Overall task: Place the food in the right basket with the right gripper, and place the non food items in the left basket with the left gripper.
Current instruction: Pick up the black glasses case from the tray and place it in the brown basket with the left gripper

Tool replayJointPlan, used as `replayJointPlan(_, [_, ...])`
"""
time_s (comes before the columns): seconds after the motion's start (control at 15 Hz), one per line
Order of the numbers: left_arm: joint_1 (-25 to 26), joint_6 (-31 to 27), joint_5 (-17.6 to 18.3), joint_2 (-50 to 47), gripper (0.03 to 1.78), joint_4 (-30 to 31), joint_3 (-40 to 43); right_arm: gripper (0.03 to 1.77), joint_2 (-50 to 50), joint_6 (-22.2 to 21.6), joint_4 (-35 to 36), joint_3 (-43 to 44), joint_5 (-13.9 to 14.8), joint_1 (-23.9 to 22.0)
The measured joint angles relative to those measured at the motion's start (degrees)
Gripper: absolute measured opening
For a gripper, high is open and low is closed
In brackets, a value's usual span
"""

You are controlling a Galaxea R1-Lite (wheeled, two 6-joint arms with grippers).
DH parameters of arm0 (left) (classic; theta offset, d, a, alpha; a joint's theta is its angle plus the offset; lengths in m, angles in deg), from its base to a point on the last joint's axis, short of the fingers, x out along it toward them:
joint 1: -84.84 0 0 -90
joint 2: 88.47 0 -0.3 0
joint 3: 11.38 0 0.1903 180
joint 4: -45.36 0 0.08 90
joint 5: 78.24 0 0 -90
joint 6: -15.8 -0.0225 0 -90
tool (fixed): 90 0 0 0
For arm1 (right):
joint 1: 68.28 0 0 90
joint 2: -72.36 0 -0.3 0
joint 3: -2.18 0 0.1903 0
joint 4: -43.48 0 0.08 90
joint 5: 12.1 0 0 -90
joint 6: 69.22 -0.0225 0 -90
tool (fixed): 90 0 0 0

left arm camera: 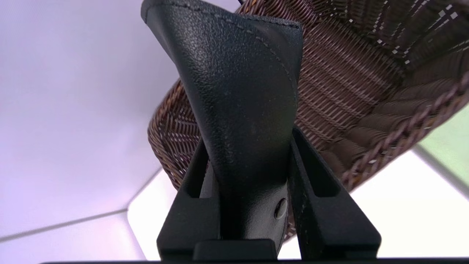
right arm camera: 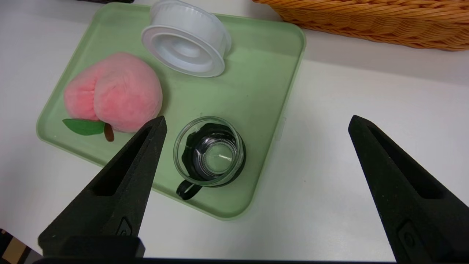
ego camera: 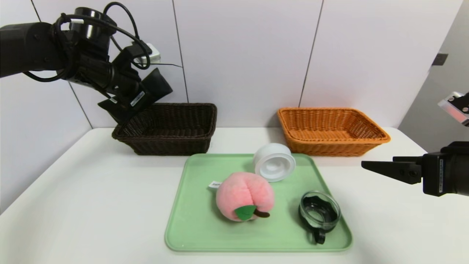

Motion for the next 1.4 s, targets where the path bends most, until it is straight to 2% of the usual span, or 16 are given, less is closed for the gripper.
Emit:
replayJointPlan(0.4, [0.02,-8.94,0.05,5.32,0.54,7.19,0.0,1.71,0.74,0.06,-0.52,0.38,-0.1,0.02])
replayJointPlan(0.53, [0.02,-10.56,0.05,6.42,0.54,8.48,0.0,1.71,1.57,0.0,-0.76,0.41,-1.51,0.16])
replayJointPlan(0.67, [-0.09,-10.72,0.02,7.12,0.54,9.24,0.0,1.71,3.05,-0.06,-1.3,0.57,-4.51,0.21])
replayJointPlan(0.93, [-0.16,-10.72,0.05,8.16,0.52,9.42,0.0,1.71,6.19,0.27,-5.55,1.57,-7.24,1.38])
replayJointPlan(1.27, [-0.52,-10.53,0.2,9.02,0.52,9.46,0.0,1.71,8.09,0.3,-6.46,2.65,-7.98,2.76])
replayJointPlan(1.4, [-0.66,-10.36,0.22,9.26,0.79,9.55,0.0,1.71,8.23,0.28,-6.49,3.11,-7.98,2.89])
